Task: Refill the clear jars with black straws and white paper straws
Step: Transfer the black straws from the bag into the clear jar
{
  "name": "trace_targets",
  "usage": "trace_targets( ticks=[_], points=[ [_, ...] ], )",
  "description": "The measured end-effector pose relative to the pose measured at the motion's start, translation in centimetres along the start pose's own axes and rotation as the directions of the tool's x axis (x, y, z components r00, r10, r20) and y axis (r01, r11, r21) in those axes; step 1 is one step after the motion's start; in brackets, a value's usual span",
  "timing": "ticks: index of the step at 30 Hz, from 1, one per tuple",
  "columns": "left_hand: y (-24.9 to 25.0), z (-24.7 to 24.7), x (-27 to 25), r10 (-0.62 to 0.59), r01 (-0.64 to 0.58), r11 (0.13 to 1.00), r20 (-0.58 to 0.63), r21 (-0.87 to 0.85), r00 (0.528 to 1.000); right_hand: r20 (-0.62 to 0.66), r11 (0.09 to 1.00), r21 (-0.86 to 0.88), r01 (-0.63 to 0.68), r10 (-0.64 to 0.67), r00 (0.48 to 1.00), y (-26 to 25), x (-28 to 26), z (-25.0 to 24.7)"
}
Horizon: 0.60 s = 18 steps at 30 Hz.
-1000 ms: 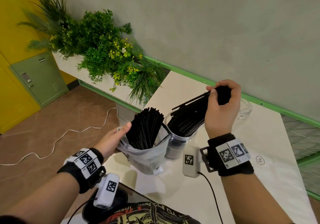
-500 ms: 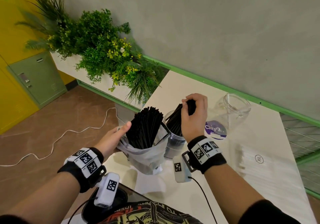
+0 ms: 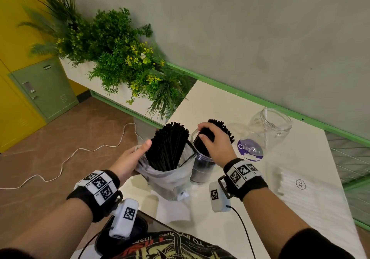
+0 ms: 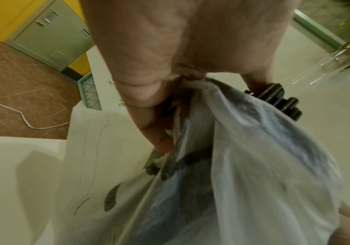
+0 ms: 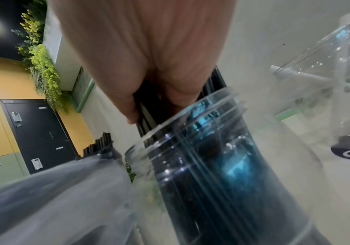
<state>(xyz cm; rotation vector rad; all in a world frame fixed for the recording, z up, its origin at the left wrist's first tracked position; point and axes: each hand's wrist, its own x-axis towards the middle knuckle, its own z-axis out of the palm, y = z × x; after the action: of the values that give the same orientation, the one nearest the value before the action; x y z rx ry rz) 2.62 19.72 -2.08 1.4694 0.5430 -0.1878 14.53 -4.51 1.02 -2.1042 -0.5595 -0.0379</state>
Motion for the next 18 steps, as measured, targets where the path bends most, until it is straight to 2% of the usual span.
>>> trace_targets(
  ticks=[5,8,11,14,16,18],
  points=[
    [0.0,0.0,0.1,-0.002,0.002,1.0,-0.006,-0.012,1.0,-0.141,1.0,-0.009,-0.024,0.022,0.99,0.4,0.0,-0.7],
    [0.0,-0.1,0.1,-0.009,0.008,1.0,-0.002,-0.023,1.0,-0.19,0.999,-0.012,0.037,-0.039,0.981,0.5,-0.1,-1.0],
    [0.0,-0.1,0.1,-0.004,0.004,1.0,0.002,-0.019,1.0,-0.235,0.979,-0.142,0.149,-0.18,0.955,0.7,-0.4,-1.5],
    [0.0,0.1,0.1,-0.002,0.003,1.0,0.013,-0.018,1.0,-0.226,0.936,-0.304,0.178,-0.253,0.941,1.8,-0.7,-2.0],
    [0.1,0.2,0.1,-0.007,0.008,0.999,0.023,-0.041,1.0,-0.229,0.917,-0.367,0.157,-0.253,0.94,2.8,-0.8,-2.3],
    [0.2,0.3,0.0,-0.009,0.01,0.999,0.019,-0.043,1.0,-0.252,0.933,-0.346,0.099,-0.194,0.948,3.4,-0.9,-2.7]
  ],
)
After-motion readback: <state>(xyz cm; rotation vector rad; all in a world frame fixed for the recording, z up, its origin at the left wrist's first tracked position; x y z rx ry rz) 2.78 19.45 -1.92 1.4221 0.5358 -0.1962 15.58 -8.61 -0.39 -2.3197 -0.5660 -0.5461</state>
